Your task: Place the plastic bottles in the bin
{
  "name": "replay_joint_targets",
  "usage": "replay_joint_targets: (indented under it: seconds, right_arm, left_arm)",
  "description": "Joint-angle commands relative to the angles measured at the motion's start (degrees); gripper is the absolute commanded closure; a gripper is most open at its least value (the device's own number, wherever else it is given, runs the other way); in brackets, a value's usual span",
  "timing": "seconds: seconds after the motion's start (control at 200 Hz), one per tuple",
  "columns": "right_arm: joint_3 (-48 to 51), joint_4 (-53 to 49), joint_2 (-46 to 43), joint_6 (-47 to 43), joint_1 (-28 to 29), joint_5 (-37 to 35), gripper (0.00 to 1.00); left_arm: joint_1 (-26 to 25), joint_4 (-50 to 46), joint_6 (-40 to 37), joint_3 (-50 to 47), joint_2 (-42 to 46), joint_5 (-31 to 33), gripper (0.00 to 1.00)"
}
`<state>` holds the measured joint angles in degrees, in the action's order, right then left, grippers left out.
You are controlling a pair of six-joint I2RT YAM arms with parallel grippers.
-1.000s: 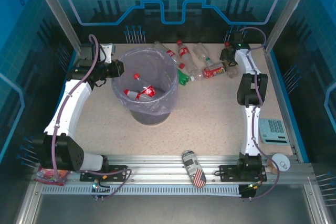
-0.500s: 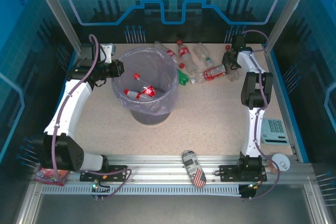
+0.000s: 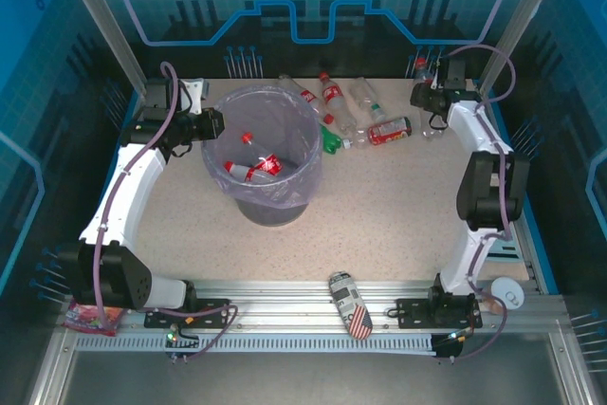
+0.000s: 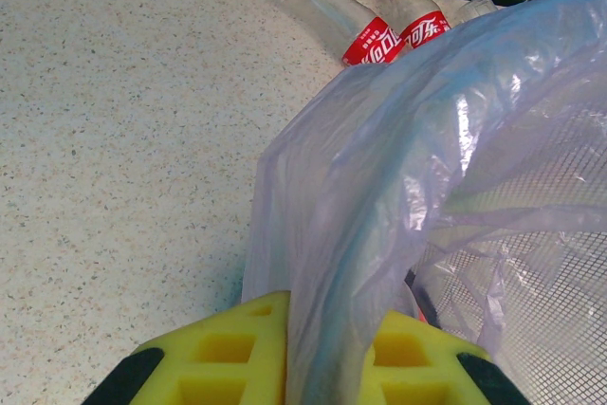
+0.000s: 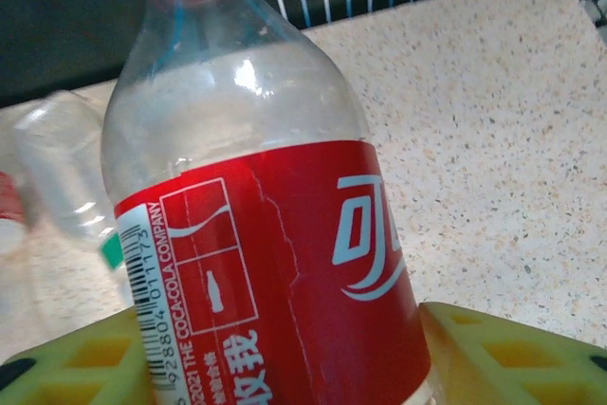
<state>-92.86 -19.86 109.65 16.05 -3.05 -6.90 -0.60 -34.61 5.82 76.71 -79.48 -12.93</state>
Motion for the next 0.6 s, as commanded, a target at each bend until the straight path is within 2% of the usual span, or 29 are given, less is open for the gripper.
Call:
replay_joint_targets:
  seconds: [0.0,0.335,0.595]
  right_arm:
    - [2.86,4.76,-6.42,-0.06,1.76,4.98,0.42]
    - [2.19,4.12,-19.74,-2.33,14.01,9.63,0.43]
    - [-2.27,3.63,-23.68,-3.85,25.71,15.16,0.43]
  left_arm:
    - [-2.39,-7.78,-2.91,-3.43,-2.6,-0.84,0.88]
    - [-2.39,-7.95,-3.1,-3.38,-2.74,-0.72,0.88]
    - [-2.39,-7.95,-3.11,-3.35,-2.78,-0.87,0.88]
